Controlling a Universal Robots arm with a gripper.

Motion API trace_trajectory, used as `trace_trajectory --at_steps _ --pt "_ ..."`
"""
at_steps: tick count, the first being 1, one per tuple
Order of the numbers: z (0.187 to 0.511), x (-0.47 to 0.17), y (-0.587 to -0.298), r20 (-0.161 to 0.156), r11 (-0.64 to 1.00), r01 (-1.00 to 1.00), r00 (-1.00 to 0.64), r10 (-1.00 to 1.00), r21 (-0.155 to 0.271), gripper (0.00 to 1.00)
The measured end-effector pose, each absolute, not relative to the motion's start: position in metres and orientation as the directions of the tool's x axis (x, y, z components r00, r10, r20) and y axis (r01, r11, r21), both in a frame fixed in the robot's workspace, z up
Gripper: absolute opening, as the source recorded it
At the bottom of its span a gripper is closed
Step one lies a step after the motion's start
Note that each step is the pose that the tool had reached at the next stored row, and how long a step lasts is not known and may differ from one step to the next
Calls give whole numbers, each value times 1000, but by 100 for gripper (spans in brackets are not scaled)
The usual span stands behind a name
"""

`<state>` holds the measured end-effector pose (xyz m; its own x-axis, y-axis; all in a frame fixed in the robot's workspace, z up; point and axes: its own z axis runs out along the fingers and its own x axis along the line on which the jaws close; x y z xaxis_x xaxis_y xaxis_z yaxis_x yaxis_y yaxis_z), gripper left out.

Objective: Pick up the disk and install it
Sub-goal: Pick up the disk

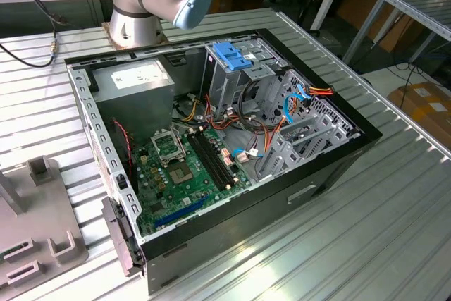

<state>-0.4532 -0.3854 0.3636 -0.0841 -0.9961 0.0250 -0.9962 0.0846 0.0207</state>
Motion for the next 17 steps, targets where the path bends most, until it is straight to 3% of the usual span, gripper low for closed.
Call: trace_trajectory --at_steps 17 --pt "361 -456 -379 18 70 -998 -69 -997 8 11"
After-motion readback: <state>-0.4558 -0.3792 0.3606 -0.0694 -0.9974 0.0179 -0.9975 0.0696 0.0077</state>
